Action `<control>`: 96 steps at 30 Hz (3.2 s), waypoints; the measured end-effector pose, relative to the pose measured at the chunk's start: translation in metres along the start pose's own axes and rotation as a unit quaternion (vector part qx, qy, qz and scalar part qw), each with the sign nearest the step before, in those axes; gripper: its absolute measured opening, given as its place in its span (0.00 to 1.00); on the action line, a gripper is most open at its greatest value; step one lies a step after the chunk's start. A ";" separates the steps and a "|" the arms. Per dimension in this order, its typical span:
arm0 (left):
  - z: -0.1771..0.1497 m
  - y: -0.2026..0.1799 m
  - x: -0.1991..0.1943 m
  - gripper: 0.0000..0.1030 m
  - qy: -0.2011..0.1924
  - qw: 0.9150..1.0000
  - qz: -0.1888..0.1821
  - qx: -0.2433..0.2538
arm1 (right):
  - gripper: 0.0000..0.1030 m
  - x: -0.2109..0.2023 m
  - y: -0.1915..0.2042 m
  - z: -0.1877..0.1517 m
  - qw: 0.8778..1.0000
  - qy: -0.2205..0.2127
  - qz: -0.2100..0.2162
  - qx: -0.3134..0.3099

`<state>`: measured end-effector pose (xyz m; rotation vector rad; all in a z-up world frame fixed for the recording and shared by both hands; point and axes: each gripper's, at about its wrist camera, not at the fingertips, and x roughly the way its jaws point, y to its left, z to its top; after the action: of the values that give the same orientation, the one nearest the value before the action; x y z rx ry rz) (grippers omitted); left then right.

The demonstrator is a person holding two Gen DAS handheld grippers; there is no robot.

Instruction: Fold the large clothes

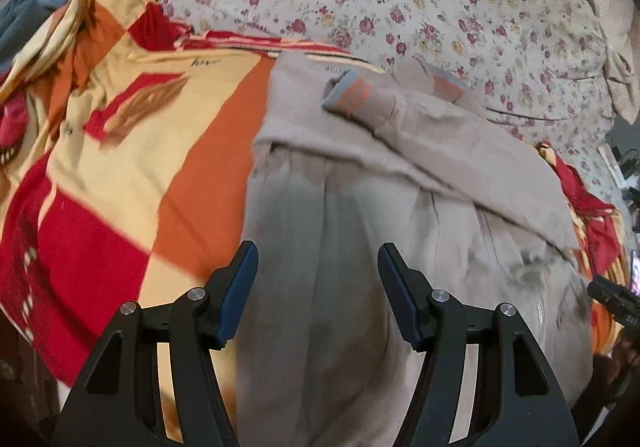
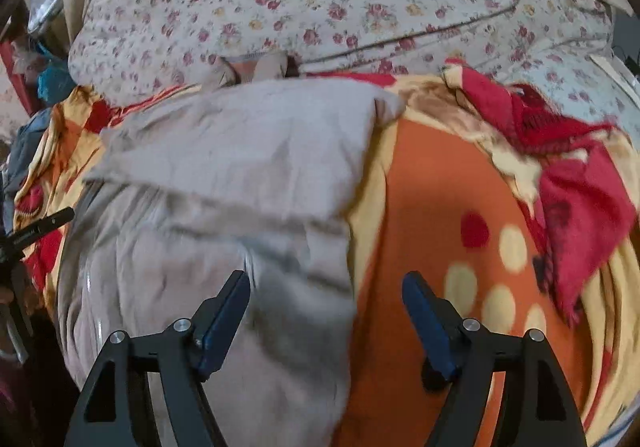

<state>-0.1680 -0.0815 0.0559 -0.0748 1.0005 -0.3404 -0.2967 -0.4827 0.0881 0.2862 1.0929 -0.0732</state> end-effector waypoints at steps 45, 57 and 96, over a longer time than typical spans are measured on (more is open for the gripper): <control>-0.160 0.001 -0.014 0.48 0.169 0.983 -0.063 0.036 | 0.62 -0.010 0.030 -0.123 0.982 0.065 0.179 -0.018; -0.143 0.024 -0.086 0.11 0.100 0.985 -0.139 0.026 | 0.11 -0.048 0.072 -0.165 0.960 0.105 0.242 -0.094; -0.105 0.037 -0.060 0.77 0.141 0.968 -0.195 -0.067 | 0.11 -0.063 0.012 -0.028 0.950 -0.023 0.307 0.052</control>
<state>-0.2757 -0.0179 0.0394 -0.3573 1.2928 -0.6560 -0.3473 -0.4685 0.1342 0.7052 0.9141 0.4174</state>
